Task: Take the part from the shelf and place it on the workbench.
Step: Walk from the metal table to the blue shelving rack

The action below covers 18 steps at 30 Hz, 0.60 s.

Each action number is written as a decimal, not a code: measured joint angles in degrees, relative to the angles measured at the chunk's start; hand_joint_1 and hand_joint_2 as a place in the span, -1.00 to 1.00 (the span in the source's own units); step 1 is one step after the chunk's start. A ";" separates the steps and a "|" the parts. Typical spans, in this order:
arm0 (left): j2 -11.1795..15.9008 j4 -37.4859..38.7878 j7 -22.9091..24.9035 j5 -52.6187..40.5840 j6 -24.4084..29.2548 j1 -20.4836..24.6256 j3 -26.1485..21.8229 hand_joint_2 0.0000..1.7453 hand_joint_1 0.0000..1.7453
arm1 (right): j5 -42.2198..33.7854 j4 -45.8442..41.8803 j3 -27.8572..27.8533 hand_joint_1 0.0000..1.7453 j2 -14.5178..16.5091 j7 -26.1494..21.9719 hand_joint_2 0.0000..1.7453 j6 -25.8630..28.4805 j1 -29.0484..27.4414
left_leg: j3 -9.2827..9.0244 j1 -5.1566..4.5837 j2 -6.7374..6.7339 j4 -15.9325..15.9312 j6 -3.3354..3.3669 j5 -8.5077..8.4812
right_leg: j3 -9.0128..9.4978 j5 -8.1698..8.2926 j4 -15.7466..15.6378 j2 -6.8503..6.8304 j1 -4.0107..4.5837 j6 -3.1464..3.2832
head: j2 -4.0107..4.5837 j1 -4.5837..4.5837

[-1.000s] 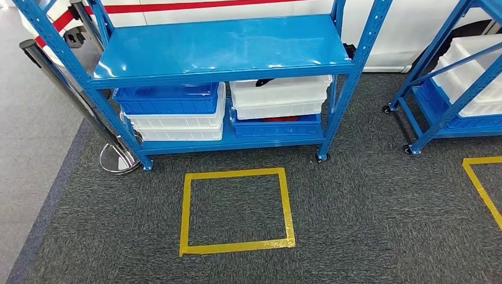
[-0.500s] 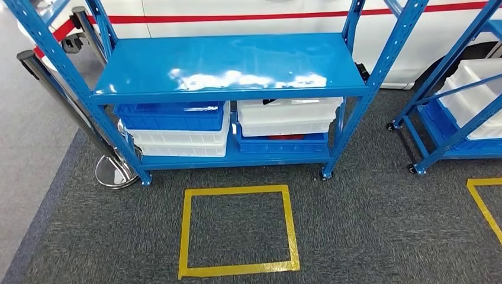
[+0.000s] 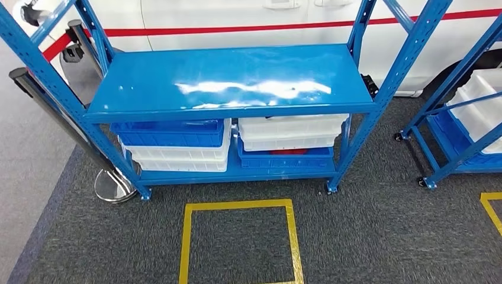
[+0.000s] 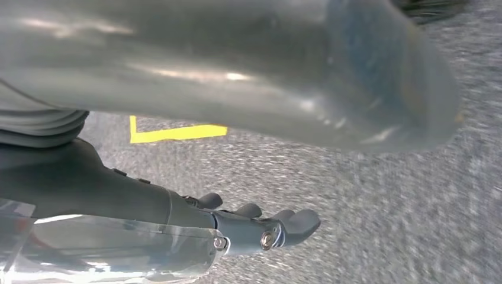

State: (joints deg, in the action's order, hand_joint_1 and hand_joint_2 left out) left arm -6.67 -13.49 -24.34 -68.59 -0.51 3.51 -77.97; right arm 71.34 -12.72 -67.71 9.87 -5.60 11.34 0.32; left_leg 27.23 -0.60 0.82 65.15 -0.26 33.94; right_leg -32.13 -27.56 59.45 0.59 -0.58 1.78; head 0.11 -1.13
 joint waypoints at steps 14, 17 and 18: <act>0.09 0.00 0.07 -0.24 0.02 -0.59 -0.01 -1.00 -1.00 | 0.10 -0.01 -0.01 -1.00 0.07 -0.18 -1.00 -0.14 0.39 | 5.01 1.43 -1.09 -5.47 1.11 -6.25 | 4.94 -4.94 4.59 -0.07 -1.51 -4.20 | 0.00 -0.17; 0.13 0.00 0.08 -0.24 0.04 -0.48 -0.01 -1.00 -1.00 | 0.25 -0.01 -0.01 -1.00 0.09 -0.25 -1.00 -0.11 0.44 | 3.02 1.25 -1.02 -6.34 1.94 -5.19 | -2.49 -7.96 13.98 -0.27 -1.12 -3.89 | 0.00 -0.09; 0.13 0.00 0.08 -0.23 0.05 -0.54 -0.01 -1.00 -1.00 | 0.30 -0.01 -0.01 -1.00 0.10 -0.25 -1.00 -0.08 0.34 | 2.28 1.16 -0.90 -6.48 2.03 -4.63 | -4.70 -9.46 15.64 -0.28 -0.93 -3.71 | 0.00 -0.07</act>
State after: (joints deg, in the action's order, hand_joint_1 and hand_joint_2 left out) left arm -6.54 -13.49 -24.26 -68.83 -0.46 2.97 -77.99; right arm 71.64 -12.72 -67.71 9.98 -5.85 11.26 0.66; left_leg 29.51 0.56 -0.08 58.67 1.77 29.31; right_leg -36.83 -37.02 75.08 0.31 -1.51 -1.93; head 0.11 -1.21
